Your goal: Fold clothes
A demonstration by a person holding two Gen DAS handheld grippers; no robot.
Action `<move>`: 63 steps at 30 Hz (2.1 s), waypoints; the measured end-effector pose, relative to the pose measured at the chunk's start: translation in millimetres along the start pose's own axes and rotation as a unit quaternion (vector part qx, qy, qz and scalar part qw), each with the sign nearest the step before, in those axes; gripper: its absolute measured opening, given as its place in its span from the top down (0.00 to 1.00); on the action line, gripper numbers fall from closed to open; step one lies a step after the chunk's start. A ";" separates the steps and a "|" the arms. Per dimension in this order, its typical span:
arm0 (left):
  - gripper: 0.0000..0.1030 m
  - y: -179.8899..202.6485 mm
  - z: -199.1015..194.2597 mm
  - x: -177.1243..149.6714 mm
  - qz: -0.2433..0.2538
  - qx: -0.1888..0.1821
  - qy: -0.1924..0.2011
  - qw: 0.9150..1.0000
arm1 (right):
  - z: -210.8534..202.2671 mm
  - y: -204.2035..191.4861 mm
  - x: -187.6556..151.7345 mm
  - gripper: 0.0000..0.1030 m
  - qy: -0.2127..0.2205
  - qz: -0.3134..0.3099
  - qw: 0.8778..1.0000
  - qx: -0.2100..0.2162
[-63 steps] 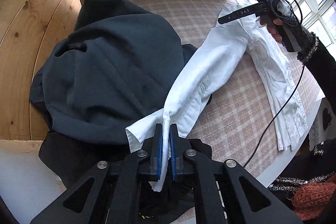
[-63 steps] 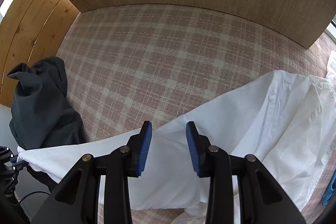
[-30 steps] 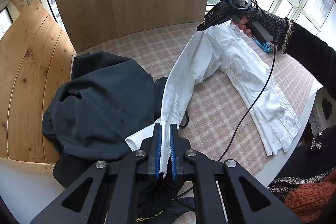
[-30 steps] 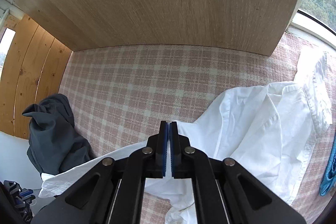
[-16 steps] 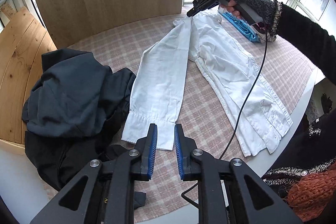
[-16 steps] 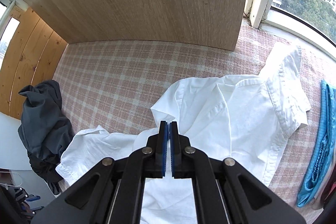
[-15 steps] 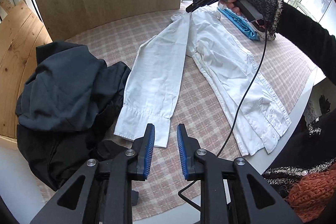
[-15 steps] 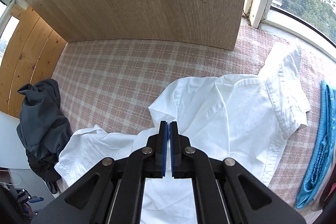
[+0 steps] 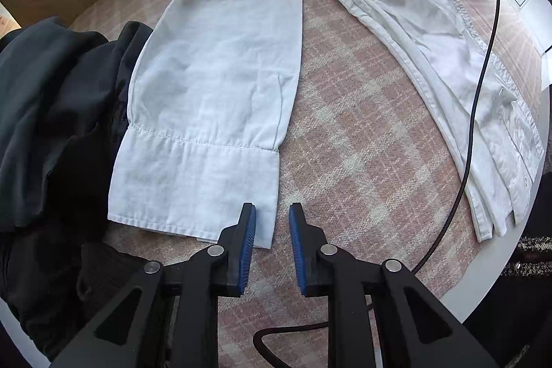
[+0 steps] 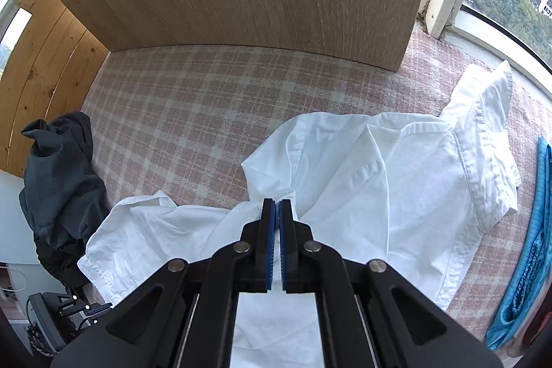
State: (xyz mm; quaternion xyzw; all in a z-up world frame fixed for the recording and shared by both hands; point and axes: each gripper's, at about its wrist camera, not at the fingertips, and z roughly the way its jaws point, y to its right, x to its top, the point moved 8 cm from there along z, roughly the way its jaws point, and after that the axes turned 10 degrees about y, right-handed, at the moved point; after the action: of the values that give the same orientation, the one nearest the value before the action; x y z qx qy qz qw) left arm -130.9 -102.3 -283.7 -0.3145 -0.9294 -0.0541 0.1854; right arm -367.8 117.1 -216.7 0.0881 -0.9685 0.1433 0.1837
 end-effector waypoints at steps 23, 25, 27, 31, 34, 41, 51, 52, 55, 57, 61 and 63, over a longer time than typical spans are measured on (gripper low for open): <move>0.99 173.7 -182.0 65.9 -0.013 -0.093 0.126 0.988 | -55.2 18.2 -12.8 0.97 -0.004 -0.032 0.997 0.068; 0.99 204.3 -166.7 65.2 -0.015 -0.111 0.117 0.987 | -53.5 24.0 -20.6 0.98 -0.007 -0.036 0.997 0.070; 0.99 234.9 -151.4 64.5 -0.017 -0.128 0.109 0.986 | -50.7 30.1 -29.0 0.97 -0.011 -0.045 0.997 0.065; 0.99 286.4 -121.4 57.8 -0.027 -0.158 0.088 0.983 | -46.5 42.9 -45.4 0.98 -0.022 -0.064 0.996 0.054; 0.99 316.0 -100.8 51.3 -0.023 -0.173 0.072 0.982 | -41.1 49.6 -55.5 0.97 -0.022 -0.091 0.995 0.034; 0.82 307.9 -94.7 27.2 -0.045 -0.152 0.036 0.987 | -60.1 62.6 -70.6 0.88 0.015 -0.137 0.989 -0.056; 0.61 147.1 -93.6 90.7 -0.112 0.030 0.111 0.987 | -119.8 28.3 -88.0 0.59 0.101 -0.132 0.984 -0.065; 0.59 136.0 -89.5 102.1 -0.117 0.040 0.122 0.985 | -121.0 24.2 -89.9 0.59 0.103 -0.133 0.984 -0.065; 0.57 109.4 -74.5 133.2 -0.140 0.042 0.149 0.978 | -121.2 15.6 -92.3 0.59 0.106 -0.145 0.981 -0.070; 0.57 100.7 -63.8 147.4 -0.144 0.031 0.154 0.977 | -120.0 13.0 -92.4 0.58 0.105 -0.150 0.981 -0.071; 0.56 92.0 -43.3 164.4 -0.141 0.023 0.150 0.978 | -116.6 11.2 -88.4 0.58 0.107 -0.165 0.978 -0.073; 0.56 86.1 -33.7 167.9 -0.145 0.018 0.145 0.979 | -112.9 15.8 -79.6 0.58 0.105 -0.163 0.979 -0.063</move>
State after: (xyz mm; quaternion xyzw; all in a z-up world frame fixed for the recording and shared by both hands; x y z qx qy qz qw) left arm -191.5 53.7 -190.4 -0.1621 -0.9291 -0.1084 0.3144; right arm -261.0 176.4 -150.2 0.2172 -0.9234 0.0590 0.3108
